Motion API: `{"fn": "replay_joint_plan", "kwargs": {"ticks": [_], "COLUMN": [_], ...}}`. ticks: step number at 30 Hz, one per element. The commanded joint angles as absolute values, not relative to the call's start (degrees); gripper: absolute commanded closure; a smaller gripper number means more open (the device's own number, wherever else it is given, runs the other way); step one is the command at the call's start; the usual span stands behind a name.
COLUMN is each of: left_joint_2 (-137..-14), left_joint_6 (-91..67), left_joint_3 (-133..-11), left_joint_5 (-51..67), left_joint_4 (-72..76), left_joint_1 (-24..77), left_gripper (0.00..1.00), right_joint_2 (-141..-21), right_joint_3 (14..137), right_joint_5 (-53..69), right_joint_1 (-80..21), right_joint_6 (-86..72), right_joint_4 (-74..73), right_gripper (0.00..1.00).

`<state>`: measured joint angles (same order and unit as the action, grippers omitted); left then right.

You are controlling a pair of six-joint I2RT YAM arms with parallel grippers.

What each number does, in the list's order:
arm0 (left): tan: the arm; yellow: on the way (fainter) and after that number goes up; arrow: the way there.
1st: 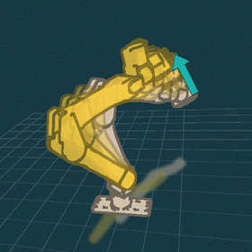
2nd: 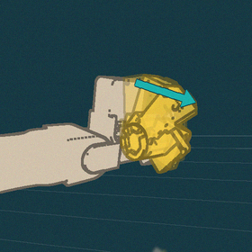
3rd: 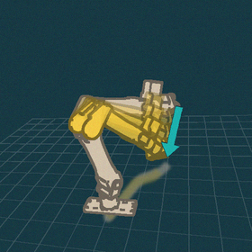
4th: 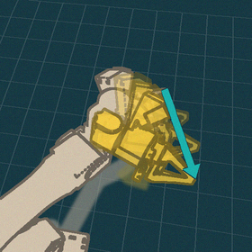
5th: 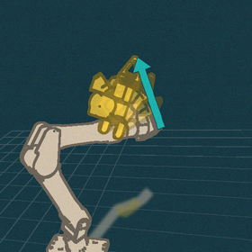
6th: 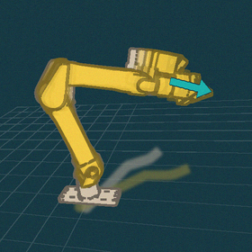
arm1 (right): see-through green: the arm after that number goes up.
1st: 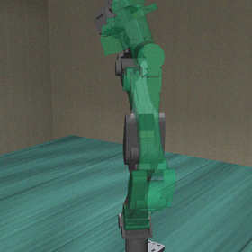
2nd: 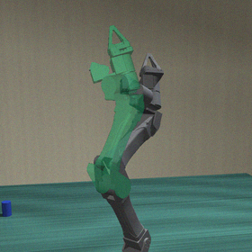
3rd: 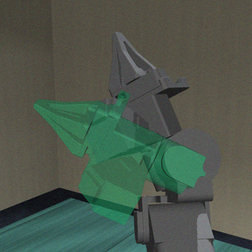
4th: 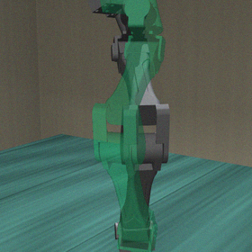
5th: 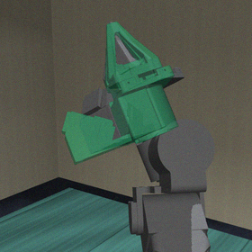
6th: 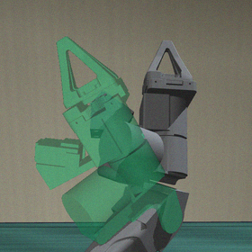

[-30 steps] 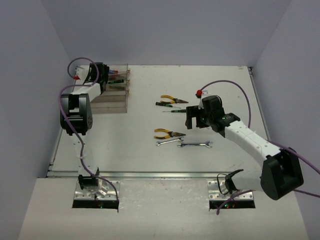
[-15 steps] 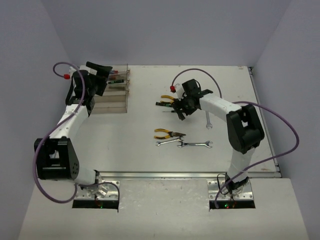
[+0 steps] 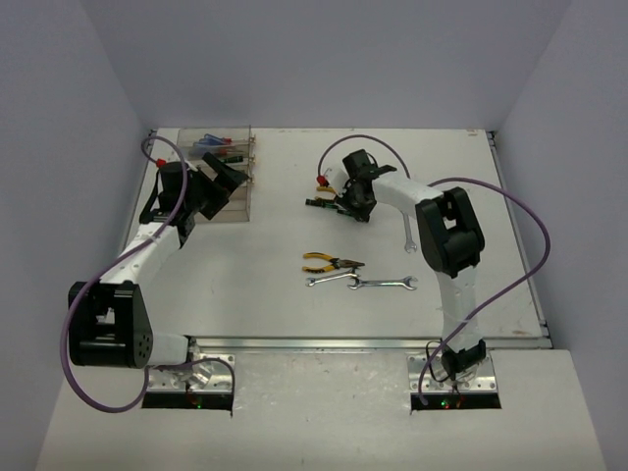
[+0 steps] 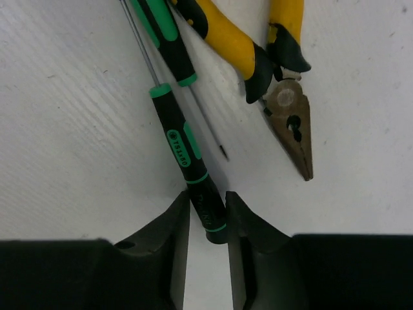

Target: Sort the tools into containers

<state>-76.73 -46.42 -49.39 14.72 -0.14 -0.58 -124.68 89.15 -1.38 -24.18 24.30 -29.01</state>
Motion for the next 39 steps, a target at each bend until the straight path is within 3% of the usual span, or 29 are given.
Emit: {"fn": "replay_joint_plan", "kwargs": {"ticks": [1, 7, 15, 20, 26, 30, 37, 39], "left_joint_2": [-74.9, -74.7, -73.5, -74.8, -77.4, -79.4, -84.6, -85.8], "left_joint_6": [-43.7, -44.9, -47.5, -49.5, -53.8, -52.7, -52.6, -52.7], "left_joint_3": [-51.0, -50.5, -46.6, -41.0, -34.6, -36.1, -38.6, -39.7], "left_joint_5": [16.9, 17.4, 16.8, 25.6, 32.9, 33.6, 34.5, 35.6], "left_joint_4": [0.5, 1.1, 7.9, 27.6, 56.0, 58.0, 57.4, 57.7], "left_joint_1": [-0.9, -0.8, 3.3, 10.2, 14.8, 15.7, 17.6, 18.8], "left_gripper": [0.0, 0.0, 0.0, 0.01, 0.1, 0.26, 0.41, 0.5], "right_joint_2": [-124.4, -118.7, -106.3, -102.1, -96.8, -93.6, -93.0, -93.3], "right_joint_3": [88.8, 83.3, 79.6, 79.5, 74.0, 70.1, 71.5, 72.2], "right_joint_5": [-0.3, 8.2, 15.1, 23.3, 44.3, 53.5, 55.4, 55.1], "right_joint_1": [-24.3, -24.6, -25.3, -25.2, -25.3, -25.5, -27.2, -27.5], "right_joint_6": [25.3, 23.7, 19.4, 9.6, -11.8, -17.9, -18.7, -19.3], "right_joint_4": [-30.0, -30.9, -29.6, -27.5, -14.9, -6.7, -6.6, -6.3], "right_gripper": [0.8, 0.98, 0.97, 0.97, 1.0, 1.0, 1.0, 1.0]}}
